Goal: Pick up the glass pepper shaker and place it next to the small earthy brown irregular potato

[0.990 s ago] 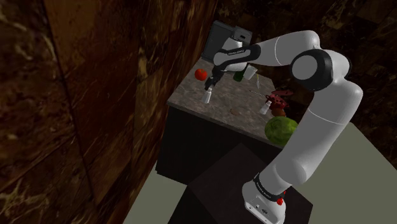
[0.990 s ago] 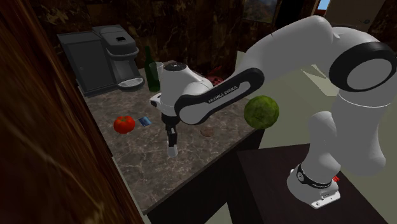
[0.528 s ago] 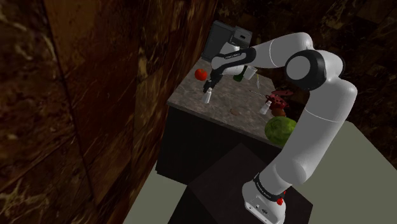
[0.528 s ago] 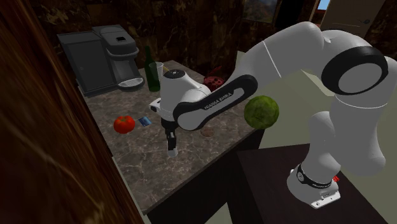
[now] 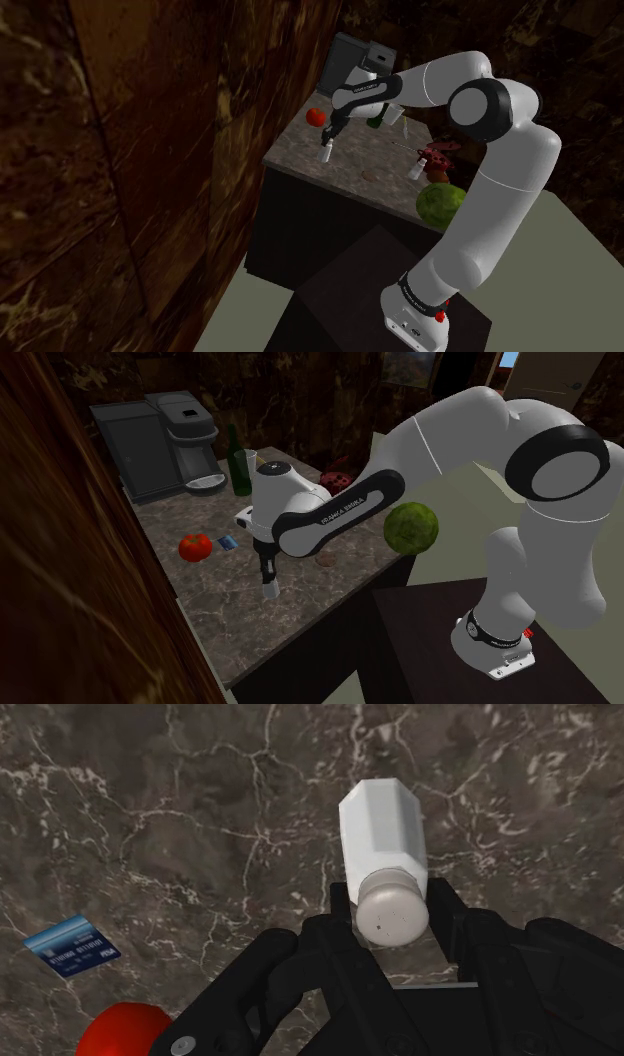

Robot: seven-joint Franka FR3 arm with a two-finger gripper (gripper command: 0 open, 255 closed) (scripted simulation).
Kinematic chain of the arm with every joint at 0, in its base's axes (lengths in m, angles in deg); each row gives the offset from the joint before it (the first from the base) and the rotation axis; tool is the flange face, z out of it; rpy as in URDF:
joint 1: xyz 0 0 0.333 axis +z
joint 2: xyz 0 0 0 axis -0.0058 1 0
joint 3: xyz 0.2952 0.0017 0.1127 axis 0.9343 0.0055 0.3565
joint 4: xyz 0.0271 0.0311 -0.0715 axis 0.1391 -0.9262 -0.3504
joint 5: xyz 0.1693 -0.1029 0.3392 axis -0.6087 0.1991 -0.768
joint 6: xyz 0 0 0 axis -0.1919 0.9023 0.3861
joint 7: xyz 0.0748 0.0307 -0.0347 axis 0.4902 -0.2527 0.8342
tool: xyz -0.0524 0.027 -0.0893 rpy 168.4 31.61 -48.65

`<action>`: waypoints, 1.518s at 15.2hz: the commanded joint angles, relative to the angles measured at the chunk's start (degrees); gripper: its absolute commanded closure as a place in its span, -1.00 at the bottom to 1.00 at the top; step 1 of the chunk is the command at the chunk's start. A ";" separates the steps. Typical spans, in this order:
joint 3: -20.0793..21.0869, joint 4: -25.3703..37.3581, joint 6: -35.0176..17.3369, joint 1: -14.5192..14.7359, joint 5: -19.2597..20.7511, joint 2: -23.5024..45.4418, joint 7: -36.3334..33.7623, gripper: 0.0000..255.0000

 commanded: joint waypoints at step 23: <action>-0.64 6.03 11.07 0.53 2.32 -5.24 -1.49 1.00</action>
